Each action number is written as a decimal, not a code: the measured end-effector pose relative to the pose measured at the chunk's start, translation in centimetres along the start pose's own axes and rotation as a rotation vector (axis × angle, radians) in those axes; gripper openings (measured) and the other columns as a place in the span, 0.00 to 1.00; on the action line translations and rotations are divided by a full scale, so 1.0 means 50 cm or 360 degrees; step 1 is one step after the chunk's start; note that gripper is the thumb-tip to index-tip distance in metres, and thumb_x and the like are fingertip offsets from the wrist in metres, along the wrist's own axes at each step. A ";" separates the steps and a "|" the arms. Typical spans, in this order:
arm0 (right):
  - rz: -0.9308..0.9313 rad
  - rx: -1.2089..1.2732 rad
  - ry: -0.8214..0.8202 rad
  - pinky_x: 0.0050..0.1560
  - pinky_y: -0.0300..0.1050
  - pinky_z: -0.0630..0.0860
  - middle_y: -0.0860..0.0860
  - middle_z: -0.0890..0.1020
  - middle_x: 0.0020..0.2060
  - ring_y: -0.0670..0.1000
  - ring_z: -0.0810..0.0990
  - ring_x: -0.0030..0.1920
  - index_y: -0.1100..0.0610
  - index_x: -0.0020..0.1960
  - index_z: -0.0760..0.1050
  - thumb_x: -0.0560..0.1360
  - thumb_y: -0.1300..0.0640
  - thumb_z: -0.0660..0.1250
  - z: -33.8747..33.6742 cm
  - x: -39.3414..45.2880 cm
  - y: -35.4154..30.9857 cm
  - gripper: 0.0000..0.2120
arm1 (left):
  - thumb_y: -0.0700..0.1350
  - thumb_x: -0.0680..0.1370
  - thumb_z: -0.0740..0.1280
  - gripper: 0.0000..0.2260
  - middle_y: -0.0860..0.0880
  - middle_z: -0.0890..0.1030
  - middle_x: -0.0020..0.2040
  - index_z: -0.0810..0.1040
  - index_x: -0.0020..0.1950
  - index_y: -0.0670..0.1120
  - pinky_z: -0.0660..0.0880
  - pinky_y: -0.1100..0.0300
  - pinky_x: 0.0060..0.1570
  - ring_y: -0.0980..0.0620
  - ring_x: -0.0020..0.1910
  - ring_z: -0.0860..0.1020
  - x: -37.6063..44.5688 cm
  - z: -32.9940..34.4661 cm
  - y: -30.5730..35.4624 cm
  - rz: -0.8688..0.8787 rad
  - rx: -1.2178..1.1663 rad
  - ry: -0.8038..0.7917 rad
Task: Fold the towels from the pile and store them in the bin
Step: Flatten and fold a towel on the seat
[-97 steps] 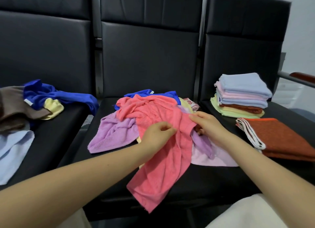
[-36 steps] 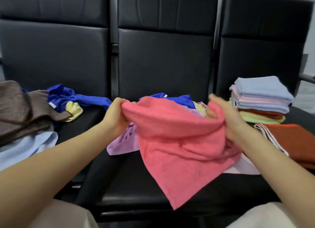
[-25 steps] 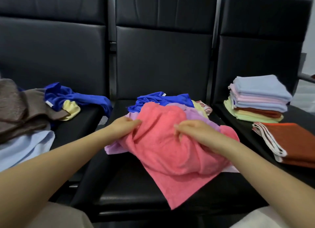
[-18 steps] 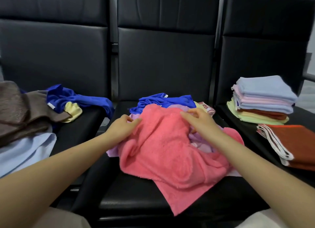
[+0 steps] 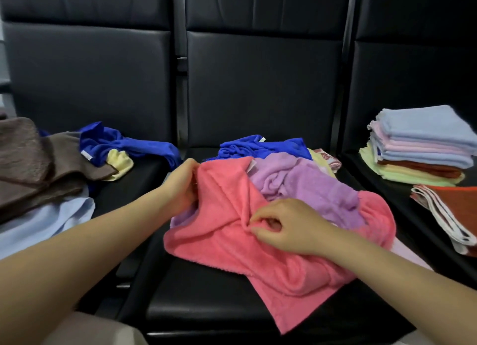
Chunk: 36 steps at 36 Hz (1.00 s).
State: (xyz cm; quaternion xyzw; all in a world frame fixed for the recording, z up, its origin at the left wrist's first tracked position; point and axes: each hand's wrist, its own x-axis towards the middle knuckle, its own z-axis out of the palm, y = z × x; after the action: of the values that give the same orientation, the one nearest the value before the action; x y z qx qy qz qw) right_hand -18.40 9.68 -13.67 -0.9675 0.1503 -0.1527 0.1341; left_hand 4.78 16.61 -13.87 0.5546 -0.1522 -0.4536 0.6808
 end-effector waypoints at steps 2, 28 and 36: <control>-0.0049 0.0026 0.0126 0.40 0.30 0.64 0.43 0.72 0.26 0.42 0.70 0.34 0.52 0.39 0.83 0.72 0.34 0.54 0.009 0.005 0.009 0.27 | 0.39 0.72 0.56 0.14 0.54 0.57 0.27 0.54 0.32 0.51 0.61 0.63 0.23 0.57 0.25 0.58 0.005 -0.004 0.003 0.0036 -0.0099 0.0037; 0.0599 0.1133 0.0898 0.33 0.35 0.65 0.41 0.71 0.24 0.39 0.67 0.28 0.54 0.31 0.71 0.79 0.54 0.67 -0.005 0.046 0.003 0.18 | 0.38 0.79 0.61 0.15 0.49 0.80 0.44 0.78 0.63 0.49 0.73 0.59 0.46 0.53 0.41 0.76 -0.022 -0.066 0.051 0.0428 -0.0132 0.0449; 0.0552 0.2217 0.1055 0.59 0.49 0.74 0.57 0.80 0.47 0.54 0.80 0.52 0.59 0.44 0.81 0.69 0.53 0.73 -0.097 0.047 0.031 0.10 | 0.34 0.77 0.61 0.13 0.52 0.79 0.43 0.80 0.45 0.50 0.70 0.65 0.40 0.57 0.40 0.74 -0.061 -0.007 0.029 0.0582 0.0544 0.0190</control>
State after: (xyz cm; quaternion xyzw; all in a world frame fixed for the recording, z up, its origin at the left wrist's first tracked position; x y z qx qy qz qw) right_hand -18.28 6.45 -9.12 -0.5277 0.2008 -0.4689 0.6792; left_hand 4.04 19.19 -11.78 0.6507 -0.2840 -0.2571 0.6556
